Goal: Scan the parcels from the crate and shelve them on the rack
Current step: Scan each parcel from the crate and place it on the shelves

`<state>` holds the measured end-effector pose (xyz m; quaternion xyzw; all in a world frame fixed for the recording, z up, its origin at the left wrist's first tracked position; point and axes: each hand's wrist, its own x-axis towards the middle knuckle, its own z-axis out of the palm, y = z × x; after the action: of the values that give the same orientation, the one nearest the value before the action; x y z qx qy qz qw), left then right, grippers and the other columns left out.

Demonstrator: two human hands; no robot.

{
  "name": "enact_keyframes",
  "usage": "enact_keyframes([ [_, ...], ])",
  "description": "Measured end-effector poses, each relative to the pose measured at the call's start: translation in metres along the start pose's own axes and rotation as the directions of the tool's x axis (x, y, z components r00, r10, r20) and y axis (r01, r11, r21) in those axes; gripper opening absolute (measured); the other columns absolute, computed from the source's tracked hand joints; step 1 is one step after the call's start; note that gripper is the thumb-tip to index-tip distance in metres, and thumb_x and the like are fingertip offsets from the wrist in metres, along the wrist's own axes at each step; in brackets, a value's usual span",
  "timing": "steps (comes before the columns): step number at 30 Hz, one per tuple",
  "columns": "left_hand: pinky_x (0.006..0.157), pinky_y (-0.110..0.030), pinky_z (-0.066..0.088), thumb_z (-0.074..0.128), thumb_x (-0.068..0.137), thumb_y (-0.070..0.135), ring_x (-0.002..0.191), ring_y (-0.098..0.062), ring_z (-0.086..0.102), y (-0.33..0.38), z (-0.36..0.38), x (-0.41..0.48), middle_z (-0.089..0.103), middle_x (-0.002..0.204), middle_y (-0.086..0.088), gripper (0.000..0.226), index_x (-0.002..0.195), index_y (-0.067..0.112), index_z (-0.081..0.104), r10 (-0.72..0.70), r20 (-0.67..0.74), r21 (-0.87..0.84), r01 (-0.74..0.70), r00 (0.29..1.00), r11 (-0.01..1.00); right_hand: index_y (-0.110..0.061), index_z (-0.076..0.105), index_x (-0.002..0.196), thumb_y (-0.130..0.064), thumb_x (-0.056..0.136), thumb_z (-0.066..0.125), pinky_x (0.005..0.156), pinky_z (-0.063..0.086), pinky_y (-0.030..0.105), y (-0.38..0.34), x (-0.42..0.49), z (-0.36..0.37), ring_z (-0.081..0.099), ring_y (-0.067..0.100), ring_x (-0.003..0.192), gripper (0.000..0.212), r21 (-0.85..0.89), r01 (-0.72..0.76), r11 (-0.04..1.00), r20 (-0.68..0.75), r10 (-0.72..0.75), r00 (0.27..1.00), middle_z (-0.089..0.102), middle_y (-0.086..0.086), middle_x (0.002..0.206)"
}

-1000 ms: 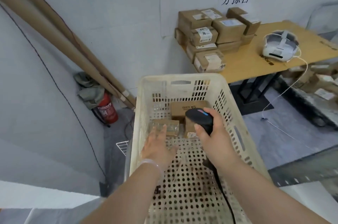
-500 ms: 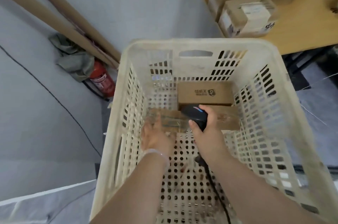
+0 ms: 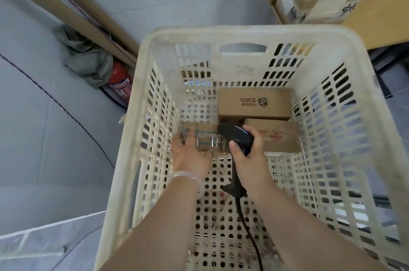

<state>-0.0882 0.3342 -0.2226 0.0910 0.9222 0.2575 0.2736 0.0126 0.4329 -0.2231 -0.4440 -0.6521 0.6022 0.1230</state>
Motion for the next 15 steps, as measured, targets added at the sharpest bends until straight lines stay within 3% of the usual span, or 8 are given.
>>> enact_keyframes([
  [4, 0.121, -0.043, 0.025, 0.07, 0.088, 0.037, 0.15, -0.028, 0.012, 0.019, -0.021, -0.025, 0.001, 0.161, 0.004, 0.085, 0.157, 0.035, 0.021, 0.095, -0.005, 0.033, -0.094, 0.995, 0.995, -0.045, 0.039, 0.13, -0.027, 0.097, 0.061, 0.079, 0.043, 0.013, -0.021, -0.028, -0.015, 0.057, -0.015, 0.093, 0.043, 0.083, 0.01, 0.997, -0.054, -0.005, 0.999, 0.054, -0.026, 0.113],
  [9, 0.123, -0.041, 0.021, 0.074, 0.087, 0.032, 0.147, -0.024, 0.014, 0.036, -0.056, -0.069, 0.005, 0.16, 0.006, 0.087, 0.156, 0.038, 0.022, 0.207, 0.04, 0.018, -0.208, 0.978, 0.978, -0.059, 0.041, 0.117, -0.03, 0.097, 0.059, 0.093, 0.053, 0.044, -0.064, -0.075, -0.045, 0.067, 0.02, 0.1, 0.04, 0.14, 0.059, 0.988, -0.147, -0.038, 0.988, 0.062, -0.011, 0.116],
  [12, 0.121, -0.043, 0.027, 0.073, 0.087, 0.03, 0.144, -0.024, 0.02, 0.041, -0.081, -0.097, 0.009, 0.157, 0.006, 0.085, 0.155, 0.039, 0.024, 0.299, 0.064, 0.035, -0.301, 0.952, 0.953, -0.065, 0.041, 0.11, -0.03, 0.098, 0.059, 0.079, 0.06, 0.043, -0.091, -0.109, -0.065, 0.072, 0.017, 0.083, 0.041, 0.17, 0.101, 0.98, -0.214, -0.063, 0.975, 0.061, -0.017, 0.108],
  [15, 0.118, -0.042, 0.032, 0.07, 0.09, 0.025, 0.142, -0.024, 0.027, 0.043, -0.107, -0.126, 0.015, 0.154, 0.006, 0.072, 0.151, 0.04, 0.035, 0.404, 0.07, -0.02, -0.404, 0.912, 0.915, -0.07, 0.041, 0.1, -0.031, 0.098, 0.059, 0.059, 0.059, 0.029, -0.114, -0.15, -0.082, 0.073, 0.02, 0.066, 0.043, 0.196, 0.142, 0.97, -0.269, -0.086, 0.959, 0.061, -0.016, 0.105],
])
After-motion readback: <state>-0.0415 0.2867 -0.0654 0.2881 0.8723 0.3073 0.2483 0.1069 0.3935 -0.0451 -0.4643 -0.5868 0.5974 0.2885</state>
